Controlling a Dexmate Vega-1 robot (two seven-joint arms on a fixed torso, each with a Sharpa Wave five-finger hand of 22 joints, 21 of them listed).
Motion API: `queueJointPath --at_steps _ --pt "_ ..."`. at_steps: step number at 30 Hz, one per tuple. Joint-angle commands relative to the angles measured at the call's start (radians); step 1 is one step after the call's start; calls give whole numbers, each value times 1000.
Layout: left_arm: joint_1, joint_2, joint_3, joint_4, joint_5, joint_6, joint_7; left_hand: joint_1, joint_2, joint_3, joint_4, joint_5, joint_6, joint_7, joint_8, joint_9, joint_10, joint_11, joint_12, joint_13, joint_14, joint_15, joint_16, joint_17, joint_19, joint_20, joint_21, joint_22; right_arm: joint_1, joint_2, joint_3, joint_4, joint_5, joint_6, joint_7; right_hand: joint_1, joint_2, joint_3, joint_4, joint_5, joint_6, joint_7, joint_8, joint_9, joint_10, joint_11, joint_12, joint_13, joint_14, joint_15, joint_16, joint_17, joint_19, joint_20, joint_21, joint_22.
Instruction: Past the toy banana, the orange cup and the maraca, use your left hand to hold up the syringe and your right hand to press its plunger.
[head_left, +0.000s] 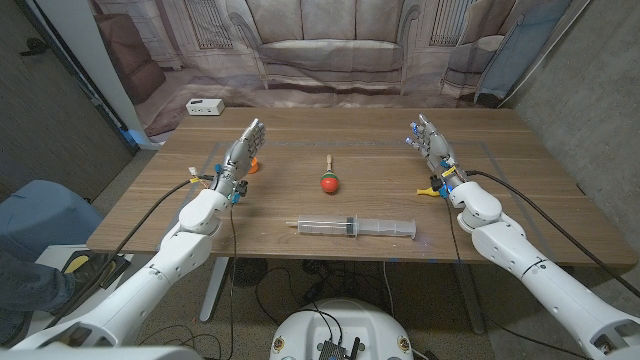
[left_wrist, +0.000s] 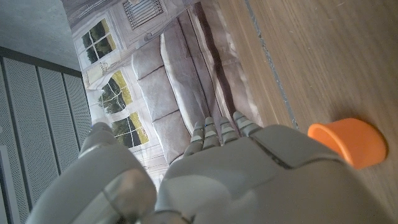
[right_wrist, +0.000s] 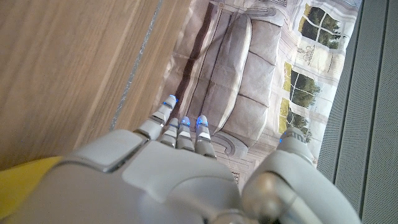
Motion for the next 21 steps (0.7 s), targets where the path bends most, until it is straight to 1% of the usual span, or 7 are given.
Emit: queueJointPath --at_steps 1,2,4,6,9,16,21 --pt "54 39 -16 -68 52 -32 35 17 1 5 -7 -3 23 6 3 4 23 11 7 2 21 5 11 3 26 -19 9 6 -9 -11 1 -8 5 45 53 -7 -1 -4 11 -2 -6 -14 -3 2 -32 -8 -13 3 -48 -5 -19 7 -37 -5 -25 6" --pt "60 42 -18 -76 61 -31 45 19 2 5 -9 -4 27 7 2 4 28 12 8 2 24 7 10 3 35 -29 11 5 -9 -6 2 -3 15 53 63 -7 -1 -4 11 -2 -12 -14 -5 2 -33 -7 -13 3 -45 -7 -18 7 -34 -9 -25 6" --pt "71 49 -21 -89 73 -31 56 24 5 7 -12 -4 40 14 2 4 39 9 9 2 35 6 10 3 52 -49 13 5 -8 -1 4 9 32 72 91 -6 -3 -5 10 -2 -38 3 -12 1 -27 -5 -11 3 -33 -9 -14 6 -12 -19 -21 6" --pt "78 56 -22 -96 74 -32 53 26 6 7 -13 -5 43 15 1 4 43 11 9 2 42 4 11 3 58 -53 14 5 -8 2 5 14 43 83 107 -6 -3 -6 9 -2 -44 15 -12 1 -17 -1 -7 2 -25 -7 -12 5 -3 -16 -20 5" --pt "85 63 -23 -101 75 -39 43 29 8 8 -14 -5 47 19 2 4 47 10 10 2 44 4 10 3 60 -54 13 5 -16 0 7 7 31 94 98 -7 -3 -7 10 -2 -40 23 -9 1 -13 3 -6 2 -19 -5 -10 5 -1 -17 -21 5" --pt "85 69 -24 -90 117 -84 42 39 18 15 -18 -5 55 22 1 4 55 13 10 3 54 4 11 3 68 -47 13 4 -38 -1 16 -3 11 133 85 -9 -4 -8 11 -2 -22 22 -1 0 -7 3 -5 2 -17 -5 -10 6 2 -17 -23 5" --pt "90 78 -30 -98 158 -106 58 53 29 23 -24 -7 70 20 2 4 66 10 11 3 70 3 12 2 80 -39 13 4 -48 17 22 17 57 181 136 -8 -1 -8 11 0 13 21 12 2 17 2 2 3 26 -1 3 6 46 -8 -15 5"
